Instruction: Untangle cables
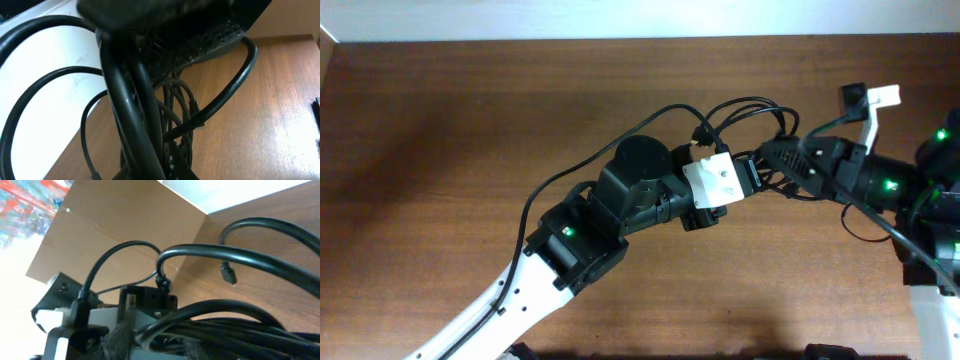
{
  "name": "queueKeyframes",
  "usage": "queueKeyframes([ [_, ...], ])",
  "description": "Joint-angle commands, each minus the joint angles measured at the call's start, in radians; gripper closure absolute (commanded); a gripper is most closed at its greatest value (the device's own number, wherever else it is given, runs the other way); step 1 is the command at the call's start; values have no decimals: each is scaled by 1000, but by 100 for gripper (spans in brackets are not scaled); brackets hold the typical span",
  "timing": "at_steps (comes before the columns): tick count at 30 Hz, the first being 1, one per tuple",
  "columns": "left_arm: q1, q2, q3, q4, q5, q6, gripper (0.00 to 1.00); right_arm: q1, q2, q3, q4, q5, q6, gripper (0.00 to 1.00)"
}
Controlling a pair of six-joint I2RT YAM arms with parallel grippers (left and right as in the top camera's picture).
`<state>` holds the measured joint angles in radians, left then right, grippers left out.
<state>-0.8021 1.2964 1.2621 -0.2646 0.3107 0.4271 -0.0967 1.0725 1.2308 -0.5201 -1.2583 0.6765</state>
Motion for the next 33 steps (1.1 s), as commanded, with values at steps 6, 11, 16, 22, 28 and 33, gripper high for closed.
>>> queueKeyframes([
  [6, -36, -13, 9, 26, 87, 39, 100, 40, 19, 9, 1, 51, -17, 81],
  [11, -36, -13, 9, 26, 87, 39, 100, 40, 19, 9, 1, 63, -18, 83],
  [16, -36, -13, 9, 26, 86, 39, 100, 40, 19, 9, 1, 63, -18, 96],
  [22, -13, -34, 9, 25, 86, -89, 95, 36, 19, 9, 0, 62, -41, 96],
  [28, 61, -106, 9, 24, 145, -258, 65, 36, 19, 9, 0, 58, -71, 96],
  [33, 75, -164, 9, 0, 202, -258, 38, 37, 19, 9, 1, 54, -70, 96],
])
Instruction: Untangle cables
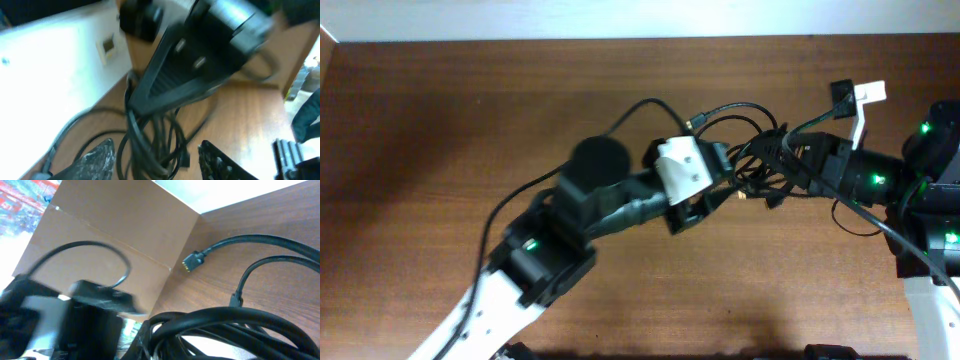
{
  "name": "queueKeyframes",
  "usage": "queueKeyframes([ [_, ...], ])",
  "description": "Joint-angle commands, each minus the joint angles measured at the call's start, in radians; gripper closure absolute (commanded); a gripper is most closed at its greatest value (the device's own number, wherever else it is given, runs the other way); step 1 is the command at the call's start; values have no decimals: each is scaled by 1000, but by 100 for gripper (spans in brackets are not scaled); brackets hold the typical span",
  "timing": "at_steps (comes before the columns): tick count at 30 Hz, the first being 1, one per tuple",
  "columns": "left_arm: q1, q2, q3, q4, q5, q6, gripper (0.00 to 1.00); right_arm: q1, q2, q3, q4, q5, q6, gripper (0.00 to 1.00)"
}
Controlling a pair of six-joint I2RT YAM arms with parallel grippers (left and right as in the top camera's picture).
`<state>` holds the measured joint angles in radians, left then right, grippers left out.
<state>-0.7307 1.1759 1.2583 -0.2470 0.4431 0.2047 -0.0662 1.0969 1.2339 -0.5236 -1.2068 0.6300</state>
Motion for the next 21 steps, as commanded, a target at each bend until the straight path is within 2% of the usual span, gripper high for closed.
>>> queueKeyframes([
  [1, 3, -49, 13, -26, 68, -35, 38, 6, -6, 6, 5, -7, -24, 96],
  [6, 3, -44, 13, -66, 66, -35, 35, 6, -6, 6, 39, -95, -31, 96],
  [11, 3, -36, 13, -73, 34, -35, 38, 6, -6, 6, 121, -221, -73, 96],
  [17, 7, -36, 13, -77, 4, -36, 42, 6, -6, 6, 122, -247, -79, 96],
  [21, 7, -36, 13, -77, 1, -36, 42, 6, -6, 6, 125, -318, -138, 96],
])
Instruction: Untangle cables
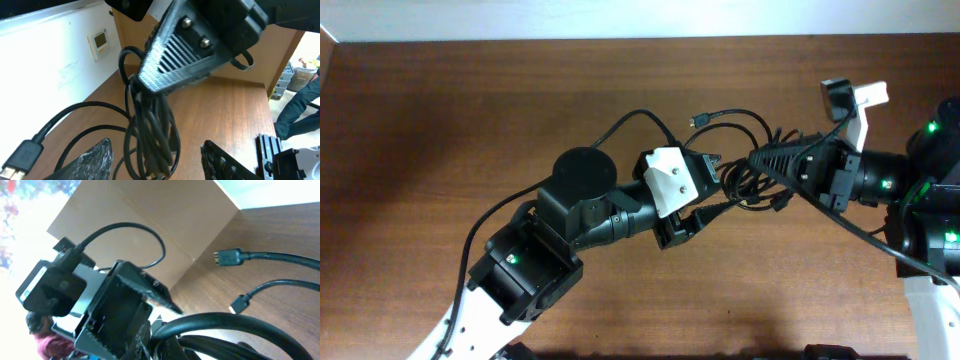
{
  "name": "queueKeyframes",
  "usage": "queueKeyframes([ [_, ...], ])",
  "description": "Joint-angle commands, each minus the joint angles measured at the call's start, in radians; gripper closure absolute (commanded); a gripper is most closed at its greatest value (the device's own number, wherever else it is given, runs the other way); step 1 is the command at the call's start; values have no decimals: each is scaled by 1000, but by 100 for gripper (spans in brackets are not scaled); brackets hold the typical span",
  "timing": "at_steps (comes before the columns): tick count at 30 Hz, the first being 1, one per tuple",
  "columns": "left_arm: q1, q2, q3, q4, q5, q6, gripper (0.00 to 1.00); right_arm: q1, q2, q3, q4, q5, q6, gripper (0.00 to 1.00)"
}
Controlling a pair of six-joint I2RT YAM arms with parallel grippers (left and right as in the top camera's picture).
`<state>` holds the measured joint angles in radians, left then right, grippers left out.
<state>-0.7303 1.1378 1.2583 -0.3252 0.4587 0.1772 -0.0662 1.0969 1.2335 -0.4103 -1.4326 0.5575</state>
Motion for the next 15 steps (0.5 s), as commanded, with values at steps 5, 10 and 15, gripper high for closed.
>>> queueKeyframes([
  [5, 6, 8, 13, 5, -9, -50, 42, 7, -6, 6, 23, -109, -83, 96],
  [10, 6, 59, 13, 37, 77, -87, 45, 7, -6, 6, 27, -109, -90, 96],
  [15, 7, 91, 13, 112, 148, -95, 78, 7, -6, 6, 27, -113, -90, 96],
])
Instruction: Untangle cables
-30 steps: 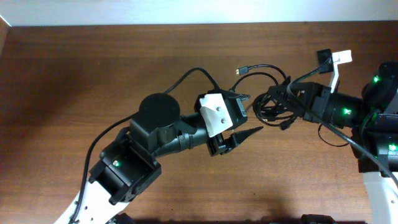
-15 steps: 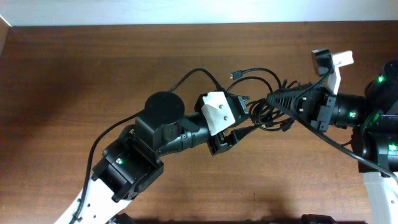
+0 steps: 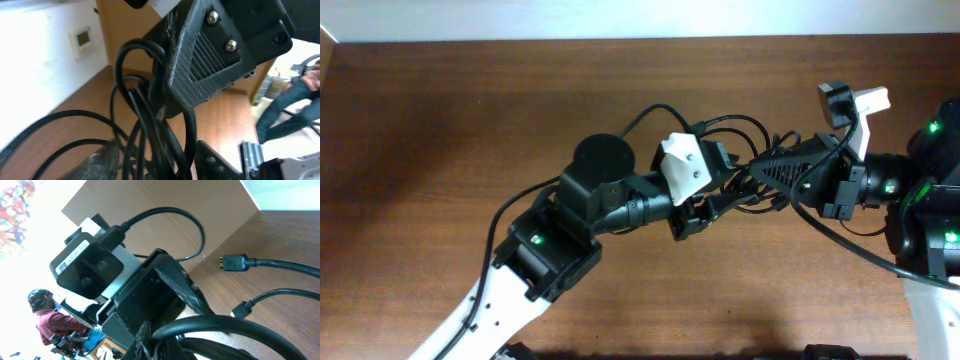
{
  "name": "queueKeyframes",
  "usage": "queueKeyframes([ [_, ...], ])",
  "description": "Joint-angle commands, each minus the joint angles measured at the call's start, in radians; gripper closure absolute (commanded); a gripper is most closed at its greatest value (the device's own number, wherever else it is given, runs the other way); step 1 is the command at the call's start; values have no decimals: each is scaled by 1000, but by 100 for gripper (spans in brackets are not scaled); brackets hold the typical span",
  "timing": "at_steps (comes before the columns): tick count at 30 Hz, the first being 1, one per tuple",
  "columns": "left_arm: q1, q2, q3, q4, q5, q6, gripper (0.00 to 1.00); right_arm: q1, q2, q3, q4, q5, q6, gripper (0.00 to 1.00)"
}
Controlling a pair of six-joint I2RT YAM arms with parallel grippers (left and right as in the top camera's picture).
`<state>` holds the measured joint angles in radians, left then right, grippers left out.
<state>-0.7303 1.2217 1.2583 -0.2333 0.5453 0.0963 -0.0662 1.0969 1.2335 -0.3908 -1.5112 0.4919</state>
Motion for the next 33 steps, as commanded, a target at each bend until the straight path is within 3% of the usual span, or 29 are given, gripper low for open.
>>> queueKeyframes([
  [1, 7, 7, 13, 20, 61, -14, 83, 7, -6, 6, 7, -34, -25, 96],
  [5, 7, 6, 13, 19, 62, -27, 82, 7, -6, 6, 7, -26, -32, 96],
  [7, 7, 5, 13, 19, 65, -52, 75, 7, -6, 6, 8, -22, -32, 96],
  [9, 7, 2, 13, 20, 94, -51, 59, 7, -5, 6, 8, -18, -32, 96],
  [10, 7, -2, 13, 19, 99, -51, 58, 7, -3, 6, 8, -14, -32, 96],
  [16, 7, -45, 13, 12, 95, -51, 57, 7, 11, 6, 7, -11, -32, 96],
  [19, 7, -50, 13, 7, 62, -51, 89, 7, 11, 6, 7, -13, -32, 96],
  [20, 7, -50, 13, 4, 56, -51, 91, 7, 11, 6, 8, -20, -32, 96],
  [27, 7, -46, 13, -1, 62, -51, 67, 7, 11, 6, 15, -27, -32, 96],
  [30, 7, -46, 13, -20, 61, -51, 67, 7, 11, 6, 28, -28, -32, 96],
  [33, 7, -44, 13, -29, 61, -51, 76, 7, 11, 6, 40, -41, -32, 96],
])
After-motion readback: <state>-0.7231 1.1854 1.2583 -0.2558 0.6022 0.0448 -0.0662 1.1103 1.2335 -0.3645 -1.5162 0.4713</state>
